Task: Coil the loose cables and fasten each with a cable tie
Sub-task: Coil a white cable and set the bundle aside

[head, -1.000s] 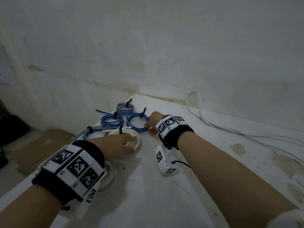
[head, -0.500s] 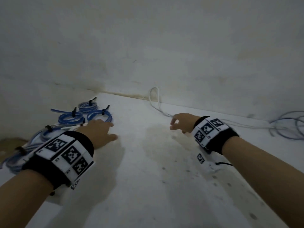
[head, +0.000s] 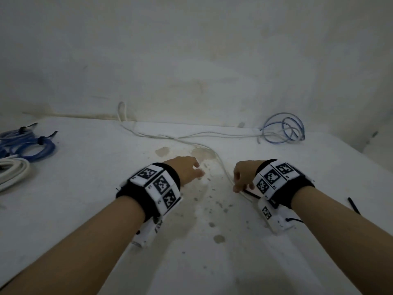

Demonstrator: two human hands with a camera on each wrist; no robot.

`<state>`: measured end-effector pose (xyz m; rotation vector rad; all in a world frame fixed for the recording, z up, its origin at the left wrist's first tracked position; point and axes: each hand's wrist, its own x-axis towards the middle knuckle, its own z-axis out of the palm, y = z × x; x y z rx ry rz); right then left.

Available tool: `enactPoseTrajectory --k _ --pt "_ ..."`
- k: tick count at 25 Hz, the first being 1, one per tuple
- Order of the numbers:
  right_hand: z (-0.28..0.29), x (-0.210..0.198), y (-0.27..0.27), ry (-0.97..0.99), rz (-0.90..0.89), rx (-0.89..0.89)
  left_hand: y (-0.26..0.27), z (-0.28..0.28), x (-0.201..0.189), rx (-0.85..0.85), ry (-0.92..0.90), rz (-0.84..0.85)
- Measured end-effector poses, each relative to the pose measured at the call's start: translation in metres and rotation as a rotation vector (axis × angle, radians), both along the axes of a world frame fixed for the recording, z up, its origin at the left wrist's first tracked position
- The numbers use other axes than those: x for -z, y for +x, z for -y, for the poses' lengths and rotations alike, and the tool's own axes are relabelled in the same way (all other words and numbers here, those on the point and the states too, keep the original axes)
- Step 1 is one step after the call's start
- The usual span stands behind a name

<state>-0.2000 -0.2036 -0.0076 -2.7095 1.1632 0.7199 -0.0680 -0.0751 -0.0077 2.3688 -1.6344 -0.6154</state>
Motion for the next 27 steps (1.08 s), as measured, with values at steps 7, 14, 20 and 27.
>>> enactPoseTrajectory --k 7,14,20,27 --pt "-0.017 -0.019 -0.017 -0.057 0.558 -0.156 -0.042 0.037 0.002 -0.345 -0.313 -0.804" --pt "-0.020 -0.019 -0.057 0.026 0.406 -0.241 0.010 0.029 -0.033 -0.663 -0.888 -1.641" --pt "-0.001 -0.035 -0.036 -0.255 0.726 0.036 0.027 -0.007 -0.049 -0.515 -0.812 -1.466" --pt "-0.046 -0.055 0.044 0.140 1.612 0.258 0.028 -0.052 -0.051 -0.409 -0.659 -1.327"
